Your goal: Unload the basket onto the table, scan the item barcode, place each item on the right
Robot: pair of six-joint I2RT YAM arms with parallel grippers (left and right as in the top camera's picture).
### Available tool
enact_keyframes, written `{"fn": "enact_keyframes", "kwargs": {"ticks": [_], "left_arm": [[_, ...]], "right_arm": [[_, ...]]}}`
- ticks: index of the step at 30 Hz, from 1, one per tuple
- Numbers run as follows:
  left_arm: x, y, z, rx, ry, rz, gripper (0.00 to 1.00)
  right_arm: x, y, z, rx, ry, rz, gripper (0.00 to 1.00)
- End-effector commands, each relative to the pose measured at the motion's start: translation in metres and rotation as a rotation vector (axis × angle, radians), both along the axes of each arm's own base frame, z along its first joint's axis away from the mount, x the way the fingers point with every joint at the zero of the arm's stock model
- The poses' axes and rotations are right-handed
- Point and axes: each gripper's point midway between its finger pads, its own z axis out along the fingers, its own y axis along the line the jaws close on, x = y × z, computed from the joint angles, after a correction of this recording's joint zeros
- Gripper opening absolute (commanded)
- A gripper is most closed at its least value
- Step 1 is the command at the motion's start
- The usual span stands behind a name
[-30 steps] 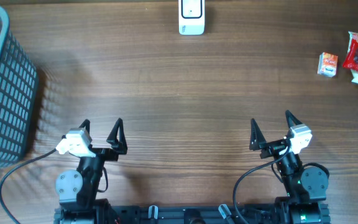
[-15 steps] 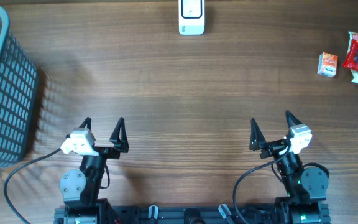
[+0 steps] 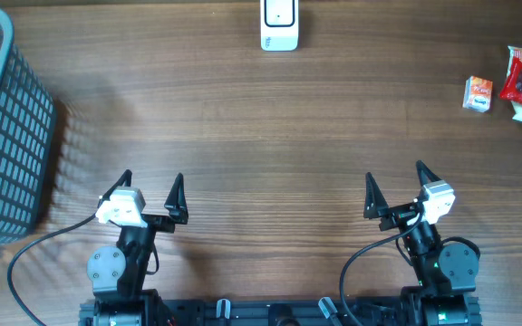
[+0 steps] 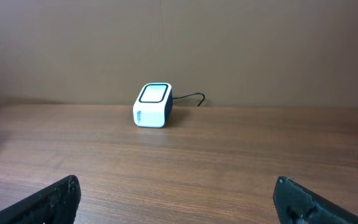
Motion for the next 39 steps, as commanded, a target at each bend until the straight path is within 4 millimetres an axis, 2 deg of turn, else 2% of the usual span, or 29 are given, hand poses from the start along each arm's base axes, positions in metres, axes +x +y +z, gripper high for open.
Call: {"fn": "enact_keyframes", "kwargs": {"ticks": [1,6,13,20,30,39], "left_arm": [[0.000,0.003,-0.002,0.023,-0.002,0.014,1.00],[0.000,0.003,-0.002,0.059,-0.006,0.013,1.00],[0.001,0.013,-0.004,0.059,0.002,0.070,1.00],[0.001,0.037,-0.007,0.071,0.017,0.210,1.00],[0.001,0.025,-0.007,0.152,0.009,0.151,1.00],[0.001,0.026,-0.007,0.199,0.007,0.155,1.00]], "right_arm": [[0.000,-0.002,0.002,-0.008,-0.014,-0.014,1.00],[0.000,-0.002,0.002,-0.008,-0.014,-0.014,1.00],[0.000,-0.002,0.002,-0.008,-0.014,-0.014,1.00],[0.000,-0.002,0.002,-0.008,-0.014,-0.014,1.00],[0.000,-0.002,0.002,-0.009,-0.014,-0.014,1.00],[0.000,-0.002,0.002,-0.008,-0.014,-0.014,1.00]]}}
